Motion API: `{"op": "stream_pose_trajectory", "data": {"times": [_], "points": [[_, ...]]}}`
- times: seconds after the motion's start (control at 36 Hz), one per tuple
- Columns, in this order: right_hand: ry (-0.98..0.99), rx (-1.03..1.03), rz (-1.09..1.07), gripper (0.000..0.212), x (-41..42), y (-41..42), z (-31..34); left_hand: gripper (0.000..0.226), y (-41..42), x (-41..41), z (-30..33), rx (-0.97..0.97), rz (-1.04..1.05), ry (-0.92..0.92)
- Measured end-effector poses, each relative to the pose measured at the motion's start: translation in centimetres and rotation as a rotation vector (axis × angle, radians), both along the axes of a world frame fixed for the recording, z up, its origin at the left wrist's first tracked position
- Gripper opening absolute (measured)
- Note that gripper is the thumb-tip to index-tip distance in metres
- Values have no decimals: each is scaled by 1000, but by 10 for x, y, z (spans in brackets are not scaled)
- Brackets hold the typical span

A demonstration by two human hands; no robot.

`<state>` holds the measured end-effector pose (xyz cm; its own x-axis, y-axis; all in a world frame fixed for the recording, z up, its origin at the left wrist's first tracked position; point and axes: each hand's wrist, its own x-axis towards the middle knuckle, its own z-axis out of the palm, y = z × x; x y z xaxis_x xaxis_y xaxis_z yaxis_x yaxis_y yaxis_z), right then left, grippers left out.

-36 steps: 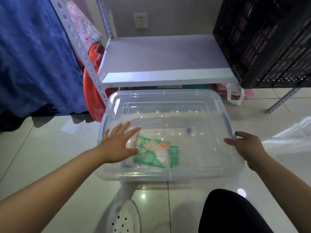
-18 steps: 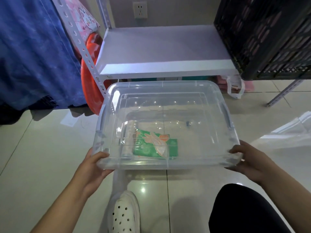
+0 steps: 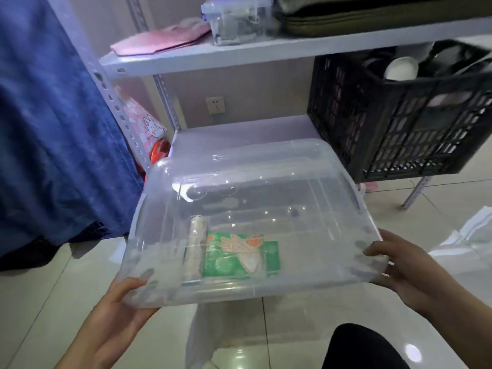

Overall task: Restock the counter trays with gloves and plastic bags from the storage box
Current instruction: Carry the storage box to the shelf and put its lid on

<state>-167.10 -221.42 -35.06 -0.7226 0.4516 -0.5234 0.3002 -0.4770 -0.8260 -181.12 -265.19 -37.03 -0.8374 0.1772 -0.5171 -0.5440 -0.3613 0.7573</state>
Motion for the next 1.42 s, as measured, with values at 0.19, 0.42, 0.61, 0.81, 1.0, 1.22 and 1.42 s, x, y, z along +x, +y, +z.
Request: {"op": "stream_pose_trajectory", "data": {"times": [0.19, 0.42, 0.61, 0.81, 1.0, 1.22, 1.42], "points": [[209, 112, 44, 35, -31, 19, 76, 46, 21, -34, 74, 71, -80, 106], [194, 127, -26, 24, -100, 41, 97, 37, 69, -87, 112, -19, -67, 89], [465, 269, 74, 101, -107, 33, 60, 52, 63, -109, 86, -33, -275, 373], [527, 456, 85, 123, -102, 37, 26, 71, 63, -107, 73, -157, -290, 532], [589, 510, 24, 80, -160, 48, 53, 62, 82, -153, 87, -227, -100, 586], [522, 480, -61, 76, -227, 58, 74, 83, 114, -223, 95, -200, -28, 619], [424, 536, -91, 68, -262, 66, 70, 54, 130, -263, 92, -139, -110, 538]]}}
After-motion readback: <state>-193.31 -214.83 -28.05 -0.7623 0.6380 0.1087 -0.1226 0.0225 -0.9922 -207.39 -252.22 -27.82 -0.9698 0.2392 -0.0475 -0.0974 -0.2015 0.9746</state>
